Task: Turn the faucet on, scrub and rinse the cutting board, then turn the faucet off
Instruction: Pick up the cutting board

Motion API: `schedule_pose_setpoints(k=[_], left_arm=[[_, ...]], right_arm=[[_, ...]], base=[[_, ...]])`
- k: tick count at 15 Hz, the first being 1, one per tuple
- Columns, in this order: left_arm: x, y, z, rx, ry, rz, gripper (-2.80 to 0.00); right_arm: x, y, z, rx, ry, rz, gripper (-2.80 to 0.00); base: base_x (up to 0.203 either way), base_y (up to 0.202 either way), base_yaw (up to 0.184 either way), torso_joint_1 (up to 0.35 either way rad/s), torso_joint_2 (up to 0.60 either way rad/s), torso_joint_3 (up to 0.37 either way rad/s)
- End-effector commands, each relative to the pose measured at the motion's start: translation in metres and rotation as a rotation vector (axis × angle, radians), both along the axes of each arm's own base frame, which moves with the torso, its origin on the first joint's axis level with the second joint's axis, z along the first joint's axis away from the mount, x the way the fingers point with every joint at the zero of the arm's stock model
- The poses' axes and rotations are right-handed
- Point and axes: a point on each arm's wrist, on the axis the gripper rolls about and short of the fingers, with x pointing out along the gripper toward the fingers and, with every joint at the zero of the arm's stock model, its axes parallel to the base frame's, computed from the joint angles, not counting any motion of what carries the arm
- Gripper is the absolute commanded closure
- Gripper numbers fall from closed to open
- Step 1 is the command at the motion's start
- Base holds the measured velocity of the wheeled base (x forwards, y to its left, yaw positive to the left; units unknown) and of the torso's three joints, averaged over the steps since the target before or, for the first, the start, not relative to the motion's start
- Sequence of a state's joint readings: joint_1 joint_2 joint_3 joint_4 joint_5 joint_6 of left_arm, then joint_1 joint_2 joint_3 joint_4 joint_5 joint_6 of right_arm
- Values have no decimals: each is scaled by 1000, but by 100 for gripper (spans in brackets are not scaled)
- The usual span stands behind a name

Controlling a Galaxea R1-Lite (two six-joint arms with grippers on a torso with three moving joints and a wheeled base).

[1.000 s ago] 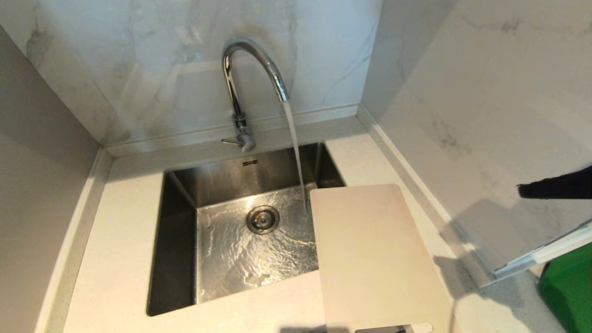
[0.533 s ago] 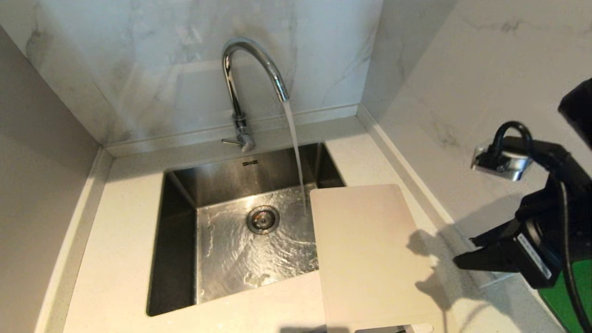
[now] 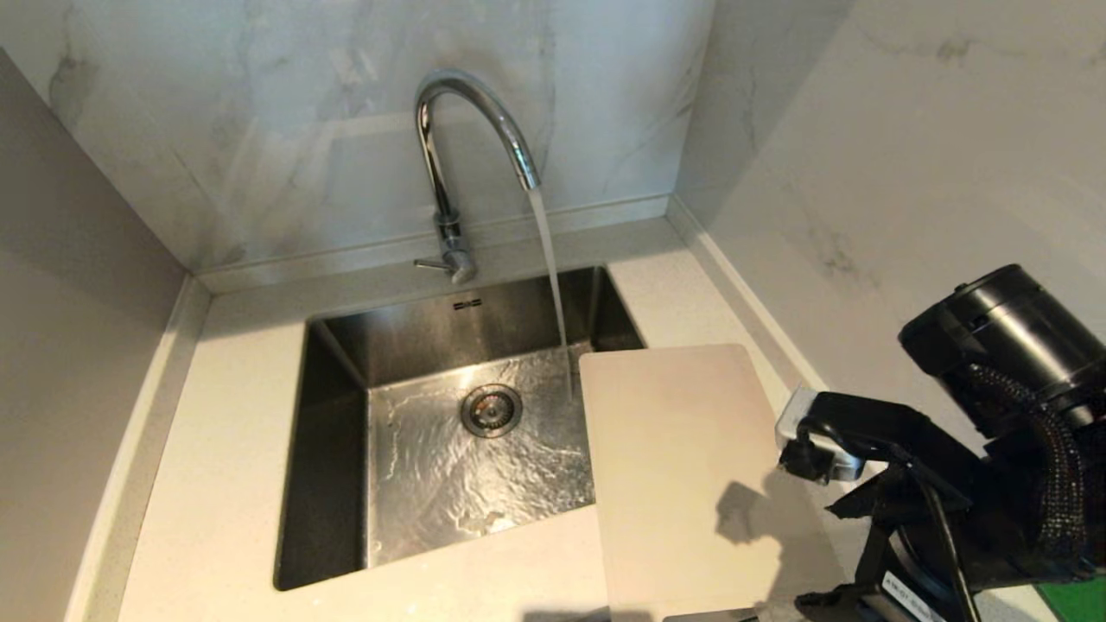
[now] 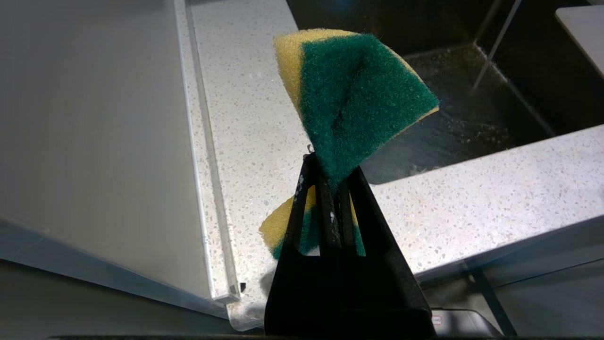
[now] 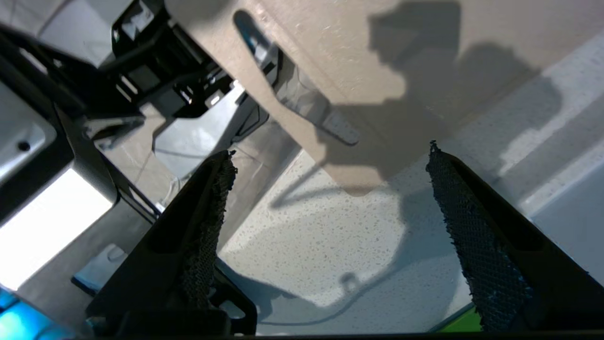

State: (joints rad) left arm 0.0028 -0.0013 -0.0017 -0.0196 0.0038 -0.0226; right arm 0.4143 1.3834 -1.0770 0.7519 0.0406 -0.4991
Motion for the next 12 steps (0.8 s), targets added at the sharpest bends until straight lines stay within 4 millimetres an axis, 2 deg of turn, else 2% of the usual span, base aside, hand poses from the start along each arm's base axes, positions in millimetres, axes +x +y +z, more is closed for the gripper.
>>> schedule_pose_setpoints(k=[1, 9, 12], left_arm=[[0, 0, 0, 0, -1, 1, 0], [0, 0, 0, 0, 0, 1, 0], [0, 0, 0, 0, -1, 1, 0]], right_arm=[[-3, 3, -10, -37, 30, 59, -280], [4, 11, -52, -248, -40, 382, -280], [-3, 23, -75, -458, -14, 408, -280]], base=[[0, 0, 0, 0, 0, 0], [0, 0, 0, 0, 0, 0], [0, 0, 0, 0, 0, 0]])
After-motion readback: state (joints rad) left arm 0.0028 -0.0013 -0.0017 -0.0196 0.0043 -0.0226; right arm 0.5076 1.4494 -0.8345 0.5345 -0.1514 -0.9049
